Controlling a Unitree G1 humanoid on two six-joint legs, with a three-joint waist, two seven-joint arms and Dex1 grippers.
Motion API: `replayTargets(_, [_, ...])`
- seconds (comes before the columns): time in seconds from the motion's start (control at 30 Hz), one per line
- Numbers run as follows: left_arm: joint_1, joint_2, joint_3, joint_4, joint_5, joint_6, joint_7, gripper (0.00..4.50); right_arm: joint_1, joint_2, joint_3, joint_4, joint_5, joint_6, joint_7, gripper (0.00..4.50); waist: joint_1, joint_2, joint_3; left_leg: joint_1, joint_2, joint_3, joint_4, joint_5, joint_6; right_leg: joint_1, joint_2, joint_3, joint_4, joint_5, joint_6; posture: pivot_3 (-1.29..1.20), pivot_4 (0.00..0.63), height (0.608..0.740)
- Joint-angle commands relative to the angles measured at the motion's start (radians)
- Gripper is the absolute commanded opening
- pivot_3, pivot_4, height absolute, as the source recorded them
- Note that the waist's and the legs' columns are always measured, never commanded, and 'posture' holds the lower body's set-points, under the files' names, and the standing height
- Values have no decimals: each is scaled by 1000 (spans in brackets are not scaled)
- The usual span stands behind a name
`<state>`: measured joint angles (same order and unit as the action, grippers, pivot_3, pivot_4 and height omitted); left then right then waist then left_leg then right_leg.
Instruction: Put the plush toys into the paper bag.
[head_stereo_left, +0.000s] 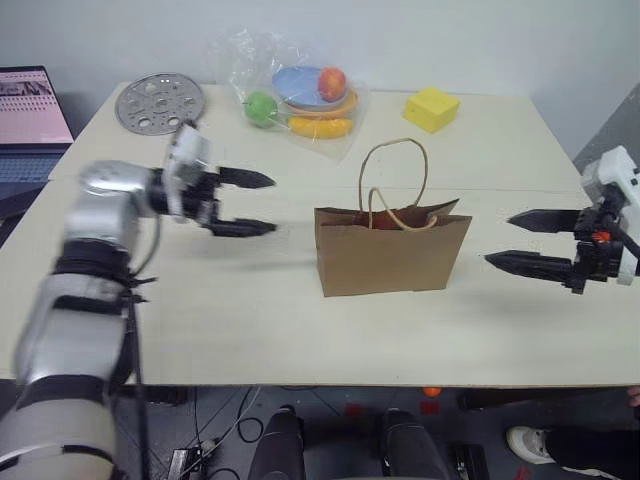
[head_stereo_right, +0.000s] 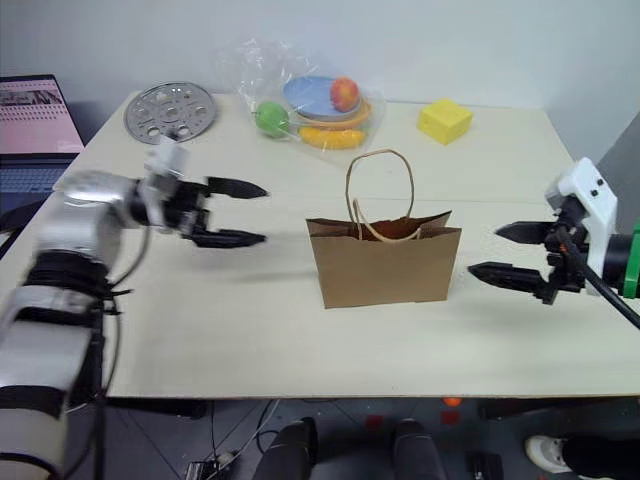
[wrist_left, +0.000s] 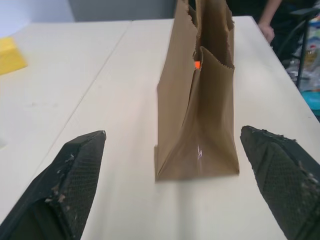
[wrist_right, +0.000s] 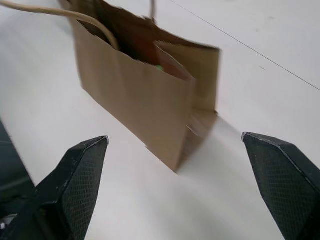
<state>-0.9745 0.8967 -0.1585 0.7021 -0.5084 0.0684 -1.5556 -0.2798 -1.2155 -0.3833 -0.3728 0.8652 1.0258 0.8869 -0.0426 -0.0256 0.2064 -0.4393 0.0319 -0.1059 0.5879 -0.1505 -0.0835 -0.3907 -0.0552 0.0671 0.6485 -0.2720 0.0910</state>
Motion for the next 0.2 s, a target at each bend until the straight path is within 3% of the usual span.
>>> replayTargets(0.03, [102, 81, 86, -225, 53, 120, 168, 4470, 25, -4, -34, 25, -65, -89, 39, 4500, 0, 0, 0, 1, 0, 0, 0, 0, 0, 1, 0, 0, 0, -1, 1, 0, 150, 740])
replayTargets(0.13, [242, 106, 195, -450, -9, 202, 232, 4470, 34, 31, -9, 54, -84, -128, 54, 4500, 0, 0, 0, 1, 0, 1, 0, 0, 0, 1, 0, 0, 1, -3, 3, 0, 150, 740])
replayTargets(0.2, [274, 109, 218, -482, 7, 217, 249, 4470, 8, 47, 12, 63, -88, -131, 45, 4500, 1, 0, 0, 2, 0, 1, 1, 0, 0, 1, 0, 0, 0, -3, 2, 0, 150, 740])
